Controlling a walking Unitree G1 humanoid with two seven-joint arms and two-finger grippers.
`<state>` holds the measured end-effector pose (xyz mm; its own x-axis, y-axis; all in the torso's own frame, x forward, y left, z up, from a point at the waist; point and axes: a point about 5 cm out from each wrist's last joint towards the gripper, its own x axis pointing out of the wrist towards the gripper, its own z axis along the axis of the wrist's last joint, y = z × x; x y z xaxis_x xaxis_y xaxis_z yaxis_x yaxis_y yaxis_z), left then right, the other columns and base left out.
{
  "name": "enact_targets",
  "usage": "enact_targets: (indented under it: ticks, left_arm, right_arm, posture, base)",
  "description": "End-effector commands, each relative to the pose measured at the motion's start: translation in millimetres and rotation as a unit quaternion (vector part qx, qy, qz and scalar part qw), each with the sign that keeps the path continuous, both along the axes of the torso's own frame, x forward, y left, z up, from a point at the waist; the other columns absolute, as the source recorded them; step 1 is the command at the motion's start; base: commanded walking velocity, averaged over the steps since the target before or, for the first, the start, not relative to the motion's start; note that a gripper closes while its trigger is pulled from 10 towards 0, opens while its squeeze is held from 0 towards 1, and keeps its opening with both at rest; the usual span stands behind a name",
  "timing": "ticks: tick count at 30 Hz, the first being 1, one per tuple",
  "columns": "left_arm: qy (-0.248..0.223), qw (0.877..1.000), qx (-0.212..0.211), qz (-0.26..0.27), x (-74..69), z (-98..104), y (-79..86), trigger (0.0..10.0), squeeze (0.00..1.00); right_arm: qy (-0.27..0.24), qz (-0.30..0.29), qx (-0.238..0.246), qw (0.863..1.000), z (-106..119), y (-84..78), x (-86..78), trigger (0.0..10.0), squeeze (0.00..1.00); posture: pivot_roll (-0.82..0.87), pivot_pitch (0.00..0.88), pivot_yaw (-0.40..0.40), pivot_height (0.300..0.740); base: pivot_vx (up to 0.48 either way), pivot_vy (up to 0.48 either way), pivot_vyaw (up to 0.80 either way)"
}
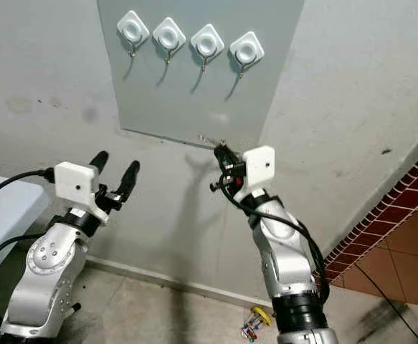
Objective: Hang keys on a hook
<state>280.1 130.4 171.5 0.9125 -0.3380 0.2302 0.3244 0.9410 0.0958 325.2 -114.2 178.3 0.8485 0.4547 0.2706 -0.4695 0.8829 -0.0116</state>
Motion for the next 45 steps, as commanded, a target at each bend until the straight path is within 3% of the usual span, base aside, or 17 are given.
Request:
enact_targets:
  ticks: [1, 10, 27, 29, 37, 45]
  left_arm:
    - [-0.026, 0.999, 0.003, -0.02, -0.7, 14.2, -6.5, 10.0, 0.0]
    - [-0.043, 0.998, -0.001, -0.035, 0.5, 27.8, -12.1, 10.0, 0.0]
    - [-0.042, 0.998, -0.011, -0.042, -0.1, 33.3, -15.7, 10.0, 0.0]
    - [-0.054, 0.997, 0.002, -0.058, -2.2, 39.0, -22.8, 10.0, 0.0]
    - [-0.066, 0.994, 0.01, -0.088, -5.5, 45.3, -36.1, 10.0, 0.0]
    - [-0.067, 0.994, 0.004, -0.092, -6.2, 47.5, -39.5, 10.0, 0.0]
  right_arm:
    - [-0.036, -0.003, 0.016, 0.999, 19.9, -4.6, 1.8, 10.0, 0.0]
    - [-0.069, 0.006, 0.042, 0.997, 39.0, -3.9, 3.4, 10.0, 0.0]
    - [-0.087, 0.045, 0.062, 0.993, 51.0, -4.3, 3.2, 10.0, 0.0]
    - [-0.096, 0.051, 0.087, 0.99, 64.1, -11.4, 9.1, 10.0, 0.0]
    - [-0.107, 0.057, 0.108, 0.987, 76.9, -16.5, 13.8, 10.0, 0.0]
    - [-0.099, 0.071, 0.139, 0.983, 82.3, -20.2, 17.5, 10.0, 0.0]
  posture:
    - [-0.03, 0.03, -0.052, 0.74]
    - [-0.03, 0.033, -0.047, 0.74]
    - [-0.02, 0.043, -0.045, 0.74]
    - [-0.02, 0.043, -0.046, 0.74]
    - [-0.02, 0.04, -0.048, 0.74]
    - [-0.02, 0.035, -0.054, 0.74]
  base:
    - [0.0, 0.0, 0.0]
    - [0.0, 0.0, 0.0]
    - [0.0, 0.0, 0.0]
    - [0.0, 0.0, 0.0]
    - [0.0, 0.0, 0.0]
    - [0.0, 0.0, 0.0]
